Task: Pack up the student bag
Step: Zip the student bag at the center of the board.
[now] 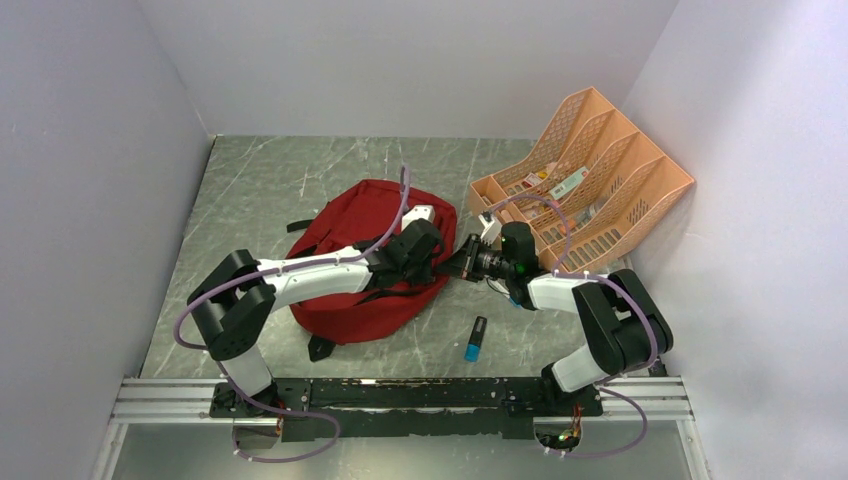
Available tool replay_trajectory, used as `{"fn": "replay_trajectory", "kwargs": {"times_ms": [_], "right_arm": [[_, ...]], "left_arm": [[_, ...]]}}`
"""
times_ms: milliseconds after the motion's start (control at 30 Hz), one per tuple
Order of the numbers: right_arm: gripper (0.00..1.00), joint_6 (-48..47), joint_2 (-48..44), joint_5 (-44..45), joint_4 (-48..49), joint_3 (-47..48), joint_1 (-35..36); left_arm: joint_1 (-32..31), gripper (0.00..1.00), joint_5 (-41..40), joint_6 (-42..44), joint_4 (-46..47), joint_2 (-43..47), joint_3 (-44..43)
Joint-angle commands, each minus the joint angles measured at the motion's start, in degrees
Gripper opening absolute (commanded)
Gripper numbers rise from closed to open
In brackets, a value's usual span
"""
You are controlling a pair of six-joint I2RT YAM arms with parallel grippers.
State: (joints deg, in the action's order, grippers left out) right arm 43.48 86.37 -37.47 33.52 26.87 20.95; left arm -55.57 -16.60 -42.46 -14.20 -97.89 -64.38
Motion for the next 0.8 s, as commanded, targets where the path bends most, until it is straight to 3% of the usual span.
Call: {"fn": "replay_trajectory", "kwargs": {"times_ms": [0,233,533,767], "right_arm": [[0.00,-0.9,-2.7,-0.6,1.5,-0.2,-0.1],[0.00,-3.6,-1.2,6.3,-6.8,3.2,-0.1],[0.00,-3.4,4.2,7.5,-6.6,6.9,-0.2],[0.00,-5.0,6.2,9.7,-9.1,10.1,-0.3]], "left_arm": [[-0.2,0.06,-1.8,0.5,0.4,-0.2,-1.1],[-0.2,0.05,-1.3,3.3,0.2,7.1,1.9],[-0.2,0.05,-0.6,7.1,0.2,15.7,8.9],[-0.2,0.05,5.5,11.0,0.2,22.2,12.3]]}}
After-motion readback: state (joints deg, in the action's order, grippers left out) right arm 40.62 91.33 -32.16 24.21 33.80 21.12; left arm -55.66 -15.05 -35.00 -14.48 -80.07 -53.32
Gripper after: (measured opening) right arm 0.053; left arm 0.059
